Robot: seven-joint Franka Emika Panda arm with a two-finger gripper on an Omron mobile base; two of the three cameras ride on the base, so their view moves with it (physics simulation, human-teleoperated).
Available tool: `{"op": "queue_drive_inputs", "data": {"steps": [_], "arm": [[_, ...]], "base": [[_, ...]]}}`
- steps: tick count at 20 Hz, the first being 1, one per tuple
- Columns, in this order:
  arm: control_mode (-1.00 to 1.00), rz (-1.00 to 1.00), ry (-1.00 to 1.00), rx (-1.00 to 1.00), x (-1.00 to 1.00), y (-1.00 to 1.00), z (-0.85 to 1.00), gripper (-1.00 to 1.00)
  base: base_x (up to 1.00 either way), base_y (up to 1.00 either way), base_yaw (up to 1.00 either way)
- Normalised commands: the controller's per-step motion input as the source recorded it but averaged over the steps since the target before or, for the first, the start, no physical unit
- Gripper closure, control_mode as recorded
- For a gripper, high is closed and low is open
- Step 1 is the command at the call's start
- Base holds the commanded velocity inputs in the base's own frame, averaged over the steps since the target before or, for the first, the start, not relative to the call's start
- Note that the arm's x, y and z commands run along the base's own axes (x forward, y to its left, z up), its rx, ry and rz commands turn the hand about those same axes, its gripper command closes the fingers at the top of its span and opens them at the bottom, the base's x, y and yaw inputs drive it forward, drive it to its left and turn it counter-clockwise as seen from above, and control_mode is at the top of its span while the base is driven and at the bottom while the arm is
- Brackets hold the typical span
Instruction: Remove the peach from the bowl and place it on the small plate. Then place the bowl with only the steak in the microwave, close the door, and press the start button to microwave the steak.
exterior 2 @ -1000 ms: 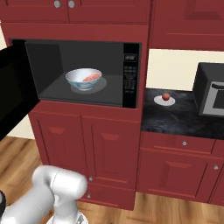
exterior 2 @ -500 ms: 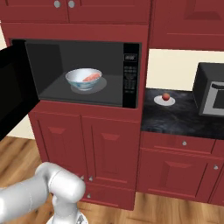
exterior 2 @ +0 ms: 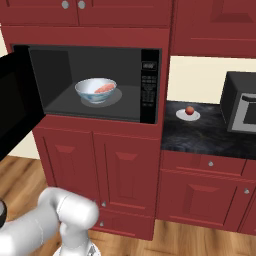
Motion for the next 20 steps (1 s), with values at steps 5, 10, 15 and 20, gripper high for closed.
{"op": "queue_drive_inputs", "data": {"steps": [5, 10, 15, 20], "arm": [[-1.00, -0.04, -0.19, 0.25, 0.06, -1.00, 0.13, -1.00], [-1.00, 0.00, -0.17, 0.27, 0.24, -1.00, 0.10, -1.00], [-1.00, 0.00, -0.08, 0.30, 0.56, -1.00, 0.00, -1.00], [-1.00, 0.00, 0.00, 0.27, 0.93, -0.75, 0.14, -1.00]], "base": [[0.00, 0.00, 0.00], [0.00, 0.00, 0.00], [0.00, 0.00, 0.00], [0.00, 0.00, 0.00]]}}
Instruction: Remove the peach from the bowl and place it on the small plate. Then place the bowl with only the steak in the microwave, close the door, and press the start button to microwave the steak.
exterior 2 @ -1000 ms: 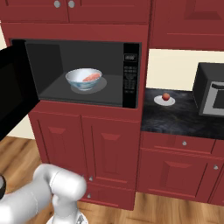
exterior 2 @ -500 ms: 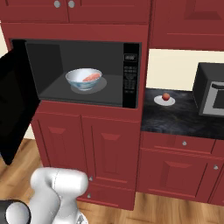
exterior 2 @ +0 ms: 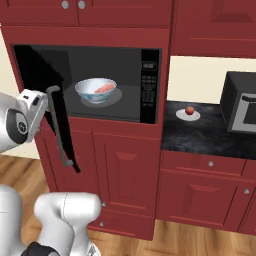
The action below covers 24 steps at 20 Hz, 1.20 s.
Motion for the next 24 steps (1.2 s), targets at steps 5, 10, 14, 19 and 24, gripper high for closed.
{"op": "queue_drive_inputs", "data": {"steps": [5, 10, 14, 19, 24], "arm": [[-1.00, 0.01, -0.02, 0.25, 1.00, -0.48, 0.02, -1.00], [-1.00, 0.00, -0.09, 0.19, 0.72, -0.42, 0.22, -1.00], [-1.00, 0.00, -0.04, 0.15, 0.59, -0.24, 0.29, -1.00], [-1.00, 0.00, 0.00, 0.10, 0.63, -0.05, 0.26, -1.00], [-1.00, 0.00, 0.00, 0.09, 0.71, 0.00, 0.07, -1.00]], "base": [[0.00, 0.00, 0.00], [0.00, 0.00, 0.00], [0.00, 0.00, 0.00], [0.00, 0.00, 0.00], [0.00, 0.00, 0.00]]}}
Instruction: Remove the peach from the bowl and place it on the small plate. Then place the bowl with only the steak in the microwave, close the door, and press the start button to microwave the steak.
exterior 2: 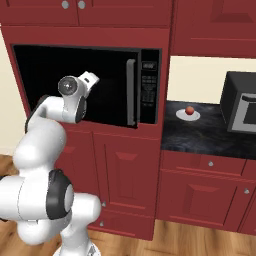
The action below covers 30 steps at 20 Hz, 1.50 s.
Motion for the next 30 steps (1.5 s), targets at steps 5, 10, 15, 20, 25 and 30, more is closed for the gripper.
{"op": "queue_drive_inputs", "data": {"steps": [5, 10, 15, 20, 25, 30], "arm": [[-1.00, 0.00, 0.00, 0.06, 0.61, 0.00, -0.07, -1.00], [-1.00, 0.01, 0.02, 0.00, 0.39, 0.00, -0.36, -1.00], [-1.00, 0.02, 0.04, 0.00, -0.29, -0.02, -0.13, -1.00], [-1.00, 0.00, 0.00, 0.00, -0.99, -0.37, -0.01, -1.00], [-1.00, 0.01, -0.05, 0.02, -0.96, -0.83, -0.01, -1.00], [-1.00, 0.00, -0.16, 0.07, -0.61, -1.00, 0.00, -1.00]], "base": [[0.00, 0.00, 0.00], [0.00, 0.00, 0.00], [0.00, 0.00, 0.00], [0.00, 0.00, 0.00], [0.00, 0.00, 0.00], [0.00, 0.00, 0.00]]}}
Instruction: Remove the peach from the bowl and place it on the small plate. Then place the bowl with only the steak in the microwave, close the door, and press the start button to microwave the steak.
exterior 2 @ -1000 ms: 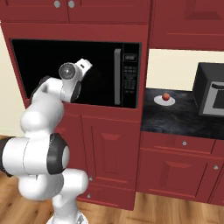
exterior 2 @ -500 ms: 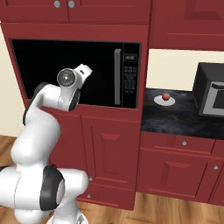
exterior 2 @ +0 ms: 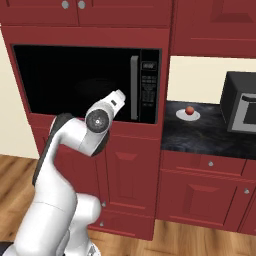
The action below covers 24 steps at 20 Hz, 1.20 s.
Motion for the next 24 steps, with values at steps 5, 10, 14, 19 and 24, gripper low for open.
{"op": "queue_drive_inputs", "data": {"steps": [5, 10, 14, 19, 24], "arm": [[-1.00, 0.00, -0.12, 0.12, -0.24, -1.00, -0.01, -1.00], [-1.00, 0.07, -0.08, 0.09, 0.11, -0.47, -0.38, -1.00], [-1.00, 0.09, -0.05, 0.11, 0.35, -0.11, -0.13, -1.00], [-1.00, 0.07, 0.00, 0.05, 0.39, 0.00, 0.00, -1.00], [-1.00, 0.06, 0.01, 0.02, 0.40, -0.03, 0.00, -1.00]], "base": [[0.00, 0.00, 0.00], [0.00, 0.00, 0.00], [0.00, 0.00, 0.00], [0.00, 0.00, 0.00], [0.00, 0.00, 0.00]]}}
